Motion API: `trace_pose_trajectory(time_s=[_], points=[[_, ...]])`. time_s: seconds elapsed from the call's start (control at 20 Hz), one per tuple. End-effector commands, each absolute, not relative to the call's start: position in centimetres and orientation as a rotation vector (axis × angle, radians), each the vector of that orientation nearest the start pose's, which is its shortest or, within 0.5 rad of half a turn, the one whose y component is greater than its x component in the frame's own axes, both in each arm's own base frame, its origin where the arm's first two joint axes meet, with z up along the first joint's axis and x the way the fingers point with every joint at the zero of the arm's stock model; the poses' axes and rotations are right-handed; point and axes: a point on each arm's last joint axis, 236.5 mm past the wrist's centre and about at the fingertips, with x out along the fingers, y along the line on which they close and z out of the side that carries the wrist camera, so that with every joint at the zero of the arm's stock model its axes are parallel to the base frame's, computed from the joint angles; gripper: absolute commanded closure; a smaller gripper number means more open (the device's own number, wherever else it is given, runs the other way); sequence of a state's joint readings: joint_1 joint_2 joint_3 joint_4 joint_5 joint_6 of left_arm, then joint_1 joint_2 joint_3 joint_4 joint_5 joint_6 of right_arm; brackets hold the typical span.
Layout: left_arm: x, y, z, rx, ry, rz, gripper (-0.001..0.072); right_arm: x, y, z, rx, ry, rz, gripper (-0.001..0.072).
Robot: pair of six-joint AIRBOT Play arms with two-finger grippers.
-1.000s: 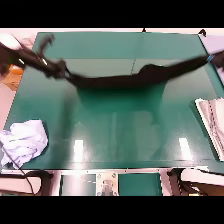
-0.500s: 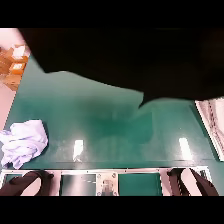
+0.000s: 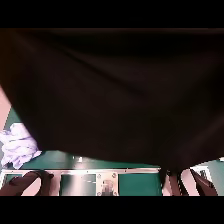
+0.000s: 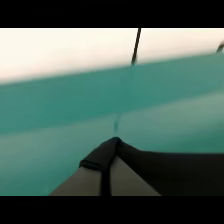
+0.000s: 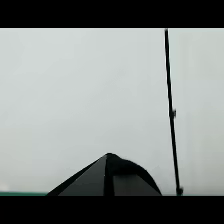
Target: Fold the shirts.
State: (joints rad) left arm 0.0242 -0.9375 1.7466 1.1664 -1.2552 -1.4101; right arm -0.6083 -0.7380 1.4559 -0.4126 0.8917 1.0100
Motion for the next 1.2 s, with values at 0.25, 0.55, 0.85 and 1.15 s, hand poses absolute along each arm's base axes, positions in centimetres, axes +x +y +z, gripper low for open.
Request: trace_pose_trajectory(time_s=[0.25,0.55,0.85,1.15], points=[[48.8,-9.2,5.3,-0.267,0.935,-0.379,0.0677,47.9,-3.8,8.1,0.662,0.560,0.127,0.0692],[54.4,-10.1,-3.7,-0.371,1.048,-0.381,0.0677,55.2,-6.9,-1.5,0.873,0.728,0.107,0.0692],[58.4,-6.1,0.3,-0.451,0.947,-0.307,0.0676,59.7,-8.9,3.8,0.850,0.623,0.161,0.0692],[53.6,-5.7,-1.3,-0.379,1.136,-0.428,0.0676,56.1,-8.6,0.6,0.772,0.833,0.173,0.0695]])
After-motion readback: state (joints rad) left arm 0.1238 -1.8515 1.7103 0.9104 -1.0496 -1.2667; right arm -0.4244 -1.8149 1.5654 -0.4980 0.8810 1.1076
